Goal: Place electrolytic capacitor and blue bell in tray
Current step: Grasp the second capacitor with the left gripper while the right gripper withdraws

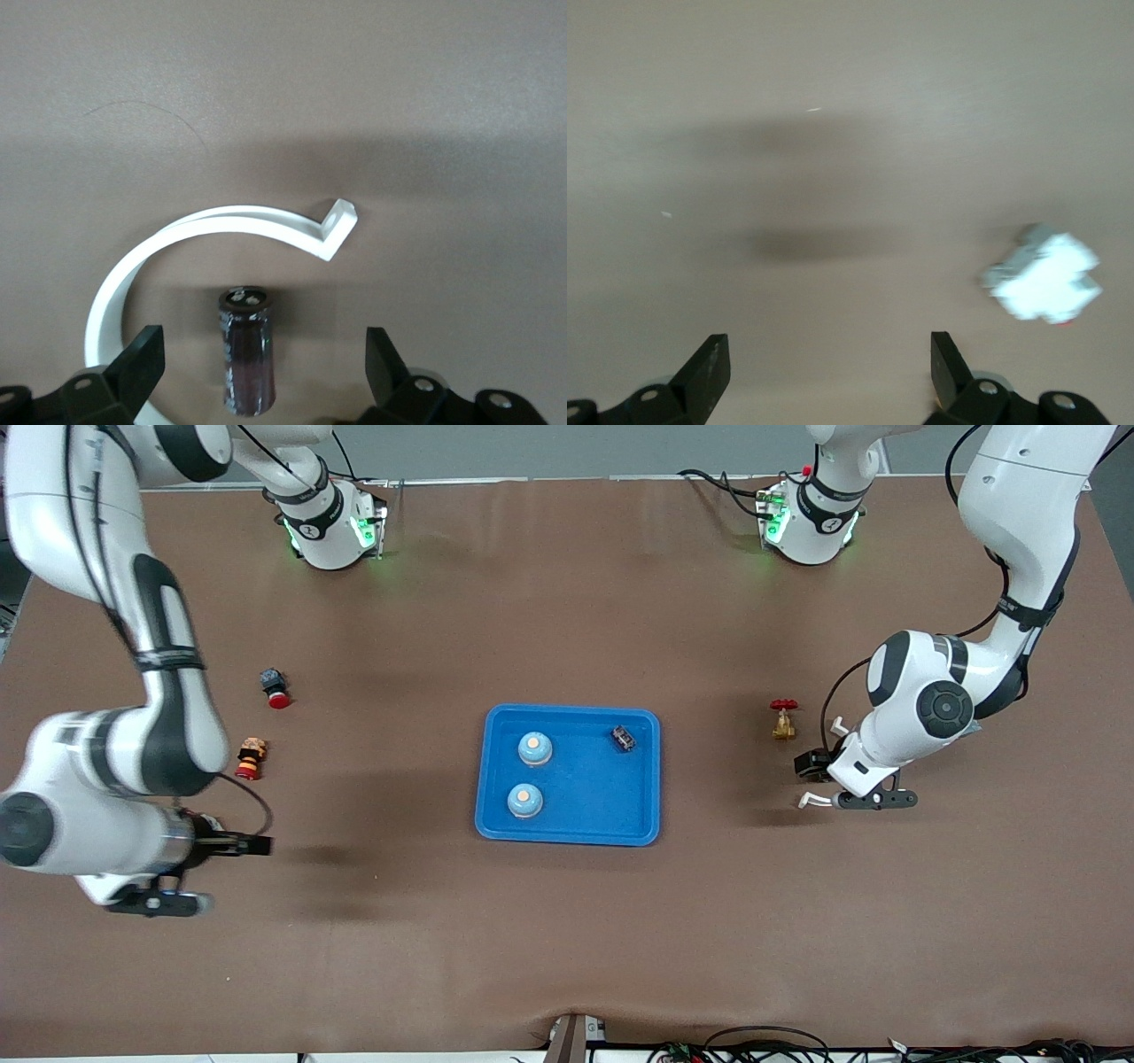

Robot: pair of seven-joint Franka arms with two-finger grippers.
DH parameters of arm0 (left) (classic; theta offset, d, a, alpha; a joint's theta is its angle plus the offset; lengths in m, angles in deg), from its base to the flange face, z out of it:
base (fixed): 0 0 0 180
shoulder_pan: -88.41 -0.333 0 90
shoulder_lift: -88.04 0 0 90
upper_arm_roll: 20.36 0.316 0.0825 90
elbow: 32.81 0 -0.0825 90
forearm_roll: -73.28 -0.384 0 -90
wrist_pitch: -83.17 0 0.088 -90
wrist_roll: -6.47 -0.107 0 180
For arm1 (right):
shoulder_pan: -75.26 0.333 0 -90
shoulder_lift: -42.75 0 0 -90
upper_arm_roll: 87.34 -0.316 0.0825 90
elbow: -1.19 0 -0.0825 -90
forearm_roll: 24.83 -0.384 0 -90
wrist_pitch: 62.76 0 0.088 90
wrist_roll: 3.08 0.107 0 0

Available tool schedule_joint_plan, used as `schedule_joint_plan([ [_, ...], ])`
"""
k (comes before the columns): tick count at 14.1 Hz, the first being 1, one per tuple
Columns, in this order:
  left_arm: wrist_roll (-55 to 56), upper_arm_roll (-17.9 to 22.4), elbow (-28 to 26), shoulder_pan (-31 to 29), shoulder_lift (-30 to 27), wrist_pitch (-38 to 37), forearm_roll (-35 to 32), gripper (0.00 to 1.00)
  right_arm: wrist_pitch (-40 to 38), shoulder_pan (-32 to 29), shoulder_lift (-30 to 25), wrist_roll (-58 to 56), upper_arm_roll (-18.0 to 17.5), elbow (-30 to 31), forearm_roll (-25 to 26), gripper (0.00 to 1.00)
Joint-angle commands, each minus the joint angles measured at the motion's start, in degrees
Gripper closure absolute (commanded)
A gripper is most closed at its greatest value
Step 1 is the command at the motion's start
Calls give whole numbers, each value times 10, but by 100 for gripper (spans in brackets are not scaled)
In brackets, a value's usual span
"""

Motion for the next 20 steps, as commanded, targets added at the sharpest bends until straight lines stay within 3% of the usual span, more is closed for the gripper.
schedule_joint_plan([
  [1,7,-5,-2,-2,7,15,9,0,-20,-45,-58,-66,-15,39,-6,0],
  [9,30,-4,-17,1,11,15,9,0,-112,-69,-190,-53,-14,39,-3,0],
  [14,38,-4,-29,1,6,14,2,0,-108,-47,-192,57,-16,36,16,0],
  [20,39,-2,-37,-1,6,14,1,0,-113,-41,-213,56,-17,33,17,0],
])
